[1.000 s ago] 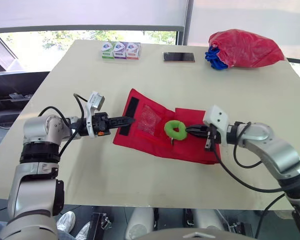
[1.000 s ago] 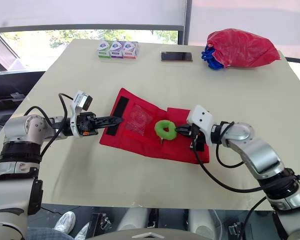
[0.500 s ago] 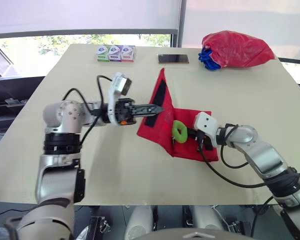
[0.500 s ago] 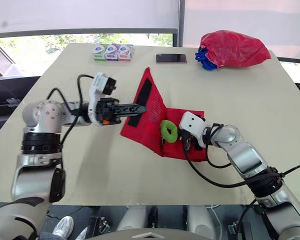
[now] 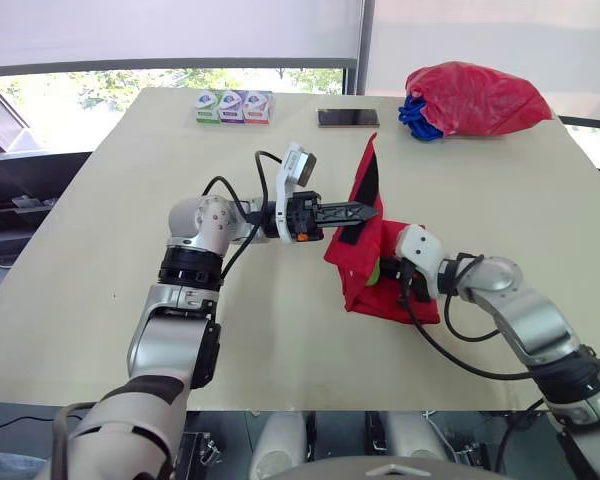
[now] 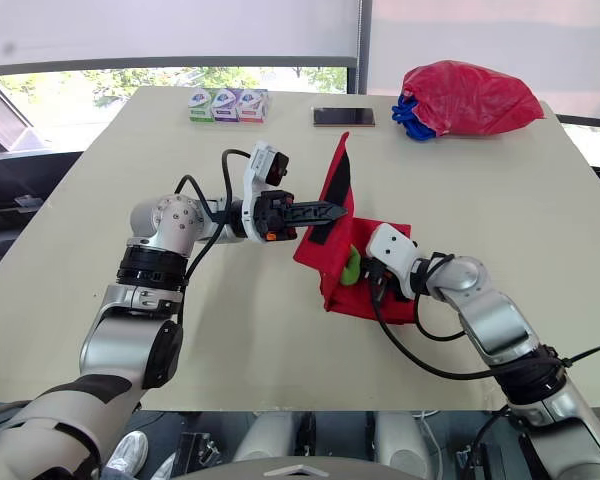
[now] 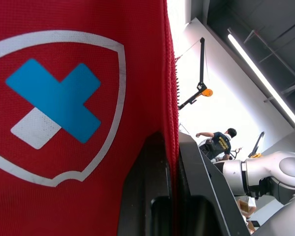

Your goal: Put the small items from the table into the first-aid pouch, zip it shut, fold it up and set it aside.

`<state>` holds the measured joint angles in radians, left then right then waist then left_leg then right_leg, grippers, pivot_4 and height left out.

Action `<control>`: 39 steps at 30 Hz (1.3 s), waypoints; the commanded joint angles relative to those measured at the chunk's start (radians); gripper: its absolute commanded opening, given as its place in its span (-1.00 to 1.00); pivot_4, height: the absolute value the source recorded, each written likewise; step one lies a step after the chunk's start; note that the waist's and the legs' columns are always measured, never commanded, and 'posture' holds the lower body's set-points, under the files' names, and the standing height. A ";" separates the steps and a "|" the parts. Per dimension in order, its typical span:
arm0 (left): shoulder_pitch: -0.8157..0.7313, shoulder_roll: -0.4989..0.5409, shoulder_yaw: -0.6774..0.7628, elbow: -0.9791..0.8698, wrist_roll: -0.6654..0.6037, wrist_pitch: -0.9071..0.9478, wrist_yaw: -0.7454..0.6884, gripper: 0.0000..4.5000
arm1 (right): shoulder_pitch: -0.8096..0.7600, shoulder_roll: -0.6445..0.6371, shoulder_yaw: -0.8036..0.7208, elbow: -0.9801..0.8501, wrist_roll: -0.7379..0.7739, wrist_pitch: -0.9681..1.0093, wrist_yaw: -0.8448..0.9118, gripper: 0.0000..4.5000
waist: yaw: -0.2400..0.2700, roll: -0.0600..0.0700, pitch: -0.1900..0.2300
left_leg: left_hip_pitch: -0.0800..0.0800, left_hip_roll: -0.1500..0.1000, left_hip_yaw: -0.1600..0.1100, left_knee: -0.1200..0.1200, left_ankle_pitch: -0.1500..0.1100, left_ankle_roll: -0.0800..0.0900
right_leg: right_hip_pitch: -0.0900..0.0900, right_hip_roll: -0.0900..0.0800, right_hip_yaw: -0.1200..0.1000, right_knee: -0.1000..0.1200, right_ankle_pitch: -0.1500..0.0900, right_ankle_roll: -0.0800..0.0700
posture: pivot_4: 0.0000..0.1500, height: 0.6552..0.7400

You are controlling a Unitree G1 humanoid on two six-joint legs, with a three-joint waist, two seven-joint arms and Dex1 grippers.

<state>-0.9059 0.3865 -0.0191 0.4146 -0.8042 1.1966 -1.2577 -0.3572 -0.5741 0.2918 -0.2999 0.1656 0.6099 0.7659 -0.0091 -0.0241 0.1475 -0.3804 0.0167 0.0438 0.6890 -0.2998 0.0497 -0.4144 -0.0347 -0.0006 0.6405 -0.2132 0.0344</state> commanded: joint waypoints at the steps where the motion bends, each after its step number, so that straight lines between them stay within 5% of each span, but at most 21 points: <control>1: -0.027 0.013 -0.014 0.006 0.011 -0.025 -0.055 -1.00 | 0.025 -0.027 -0.110 -0.116 0.078 0.064 0.010 -0.97 | 0.001 0.000 0.000 | -0.001 0.000 0.000 0.000 0.000 0.000 | 0.000 0.000 0.000 0.000 0.000 0.001 | 1.00 1.00; 11: -0.037 -0.057 -0.098 0.097 0.105 -0.098 -0.095 -1.00 | 0.233 -0.178 -0.460 -0.343 0.244 0.124 0.060 -0.97 | 0.024 0.001 0.001 | -0.004 -0.001 -0.002 -0.002 -0.001 0.002 | -0.001 0.000 -0.002 -0.005 0.000 0.001 | 1.00 1.00; 25: -0.096 -0.282 -0.177 0.391 0.323 -0.294 -0.027 -1.00 | 0.559 -0.188 -0.950 -0.443 0.486 0.023 0.153 -0.97 | 0.024 0.001 0.001 | -0.004 -0.002 -0.003 -0.002 -0.003 0.006 | 0.002 0.000 -0.002 -0.012 0.001 0.003 | 1.00 1.00; 28: -0.103 -0.306 -0.184 0.434 0.353 -0.331 -0.058 -0.56 | 0.593 -0.188 -0.994 -0.469 0.531 0.027 0.146 -1.00 | 0.025 0.001 0.001 | -0.004 -0.002 -0.004 -0.002 -0.003 0.006 | 0.003 0.000 -0.002 -0.012 0.000 0.001 | 1.00 1.00; 35: -0.109 -0.345 -0.165 0.481 0.382 -0.370 -0.075 0.90 | 0.652 -0.205 -1.031 -0.499 0.550 0.020 0.117 -1.00 | 0.026 0.002 0.000 | -0.003 -0.004 -0.004 -0.001 -0.002 0.007 | 0.004 0.000 -0.001 -0.012 -0.001 0.000 | 1.00 1.00; 39: -0.104 -0.343 -0.160 0.476 0.381 -0.350 -0.104 1.00 | 0.680 -0.211 -1.059 -0.492 0.557 0.011 0.118 -1.00 | 0.026 0.002 0.000 | -0.003 -0.005 -0.006 -0.001 -0.001 0.009 | 0.005 -0.001 -0.001 -0.012 -0.002 0.001 | 1.00 1.00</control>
<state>-1.0192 0.0460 -0.1671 0.8752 -0.4485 0.8382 -1.3614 0.3179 -0.7693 -0.7246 -0.7731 0.7108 0.6465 0.8864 0.0169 -0.0219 0.1476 -0.3836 0.0117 0.0379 0.6882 -0.3004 0.0593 -0.4092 -0.0354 -0.0009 0.6286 -0.2150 0.0359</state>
